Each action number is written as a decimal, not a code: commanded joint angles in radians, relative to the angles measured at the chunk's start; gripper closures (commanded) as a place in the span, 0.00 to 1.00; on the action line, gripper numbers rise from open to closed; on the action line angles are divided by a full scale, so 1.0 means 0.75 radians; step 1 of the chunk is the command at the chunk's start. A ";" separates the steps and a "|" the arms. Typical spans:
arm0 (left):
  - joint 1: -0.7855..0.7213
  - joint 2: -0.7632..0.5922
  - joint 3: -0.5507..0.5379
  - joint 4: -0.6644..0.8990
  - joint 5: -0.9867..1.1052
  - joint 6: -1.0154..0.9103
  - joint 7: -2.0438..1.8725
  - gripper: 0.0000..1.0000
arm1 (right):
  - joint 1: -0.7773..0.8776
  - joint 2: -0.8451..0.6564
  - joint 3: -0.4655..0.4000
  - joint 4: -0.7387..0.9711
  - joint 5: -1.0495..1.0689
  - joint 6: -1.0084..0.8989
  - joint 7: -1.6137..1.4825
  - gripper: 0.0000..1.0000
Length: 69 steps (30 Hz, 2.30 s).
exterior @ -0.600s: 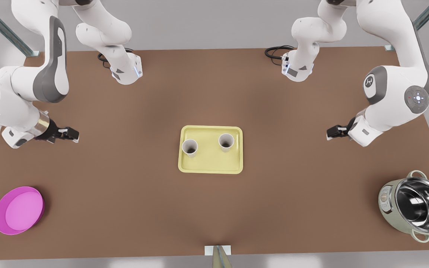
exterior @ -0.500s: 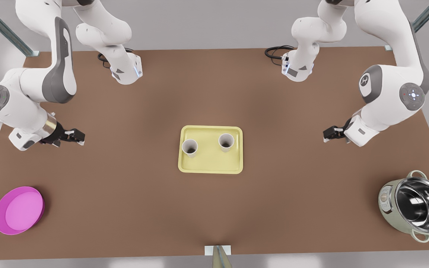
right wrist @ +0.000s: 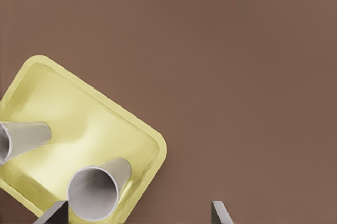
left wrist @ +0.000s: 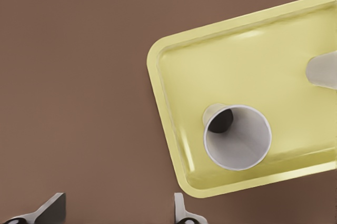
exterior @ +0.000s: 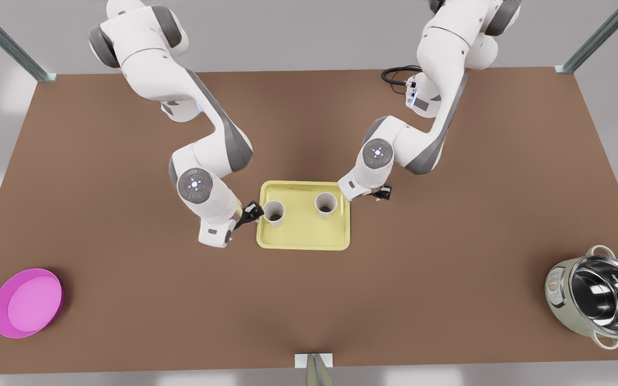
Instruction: Use the left arm to pick up the white IKEA cup from the tray and place it on the middle-left position; use the right arm to pick up the white IKEA cup from the tray and place it on the middle-right position
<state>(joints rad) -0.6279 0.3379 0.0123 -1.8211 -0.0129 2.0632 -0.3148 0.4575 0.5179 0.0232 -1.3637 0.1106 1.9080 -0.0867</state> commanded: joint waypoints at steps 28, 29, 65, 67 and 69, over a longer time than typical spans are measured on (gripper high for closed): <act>-0.077 0.296 -0.049 0.008 0.054 0.473 -0.564 0.24 | 0.069 0.158 0.008 -0.241 0.008 0.276 -0.034 0.00; -0.077 0.292 -0.049 0.008 0.054 0.471 -0.564 0.33 | 0.069 0.162 0.008 -0.243 0.008 0.278 -0.034 0.00; 0.669 -0.064 -0.027 -0.495 -0.159 0.736 0.659 0.86 | 0.108 0.117 0.032 -0.344 0.010 0.264 -0.032 0.82; 0.669 -0.082 -0.027 -0.497 -0.159 0.724 0.655 0.86 | 0.065 0.044 0.022 -0.333 0.018 0.180 -0.032 0.86; 0.667 -0.082 -0.027 -0.503 -0.159 0.724 0.655 0.26 | -0.021 -0.048 0.020 -0.319 0.018 0.084 -0.034 0.86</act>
<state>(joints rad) -0.1266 0.2774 -0.0076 -2.1964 -0.1234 2.5790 -0.0623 0.4589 0.5040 0.0393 -1.6068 0.1320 2.0754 -0.1190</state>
